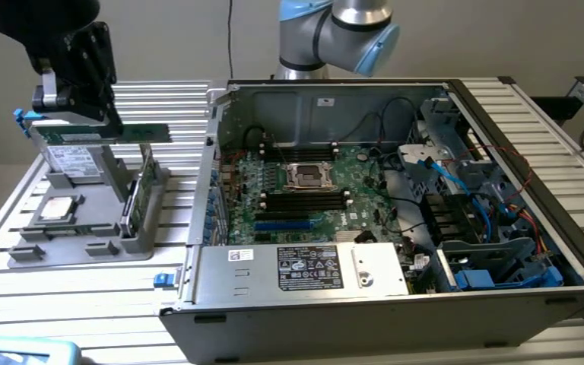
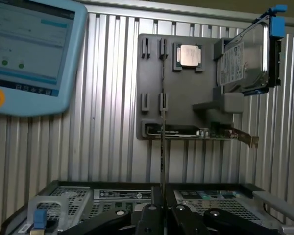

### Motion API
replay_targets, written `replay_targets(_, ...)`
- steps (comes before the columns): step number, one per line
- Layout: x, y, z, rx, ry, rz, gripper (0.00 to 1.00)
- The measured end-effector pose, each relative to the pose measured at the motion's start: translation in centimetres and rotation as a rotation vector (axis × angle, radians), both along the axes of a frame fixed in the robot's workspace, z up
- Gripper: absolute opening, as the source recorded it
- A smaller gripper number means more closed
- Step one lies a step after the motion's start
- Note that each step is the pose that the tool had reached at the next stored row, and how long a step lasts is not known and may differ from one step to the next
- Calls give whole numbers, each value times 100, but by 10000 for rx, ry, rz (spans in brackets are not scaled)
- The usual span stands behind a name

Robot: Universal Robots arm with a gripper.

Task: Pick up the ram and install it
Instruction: 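Pick up the ram and move it above insertion slot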

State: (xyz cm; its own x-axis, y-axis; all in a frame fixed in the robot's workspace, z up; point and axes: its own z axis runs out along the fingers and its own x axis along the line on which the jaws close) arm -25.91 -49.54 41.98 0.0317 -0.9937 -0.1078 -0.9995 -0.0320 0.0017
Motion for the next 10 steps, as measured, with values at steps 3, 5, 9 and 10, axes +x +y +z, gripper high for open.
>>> replay_targets(3, 134, -10, 0, 55, 0, 0, 13)
replay_targets(5, 225, -18, 0, 99, 0, 0, 13)
replay_targets(9, 409, -35, 2, 205, 0, 0, 13)
replay_targets(10, 456, -39, 2, 238, 0, 0, 13)
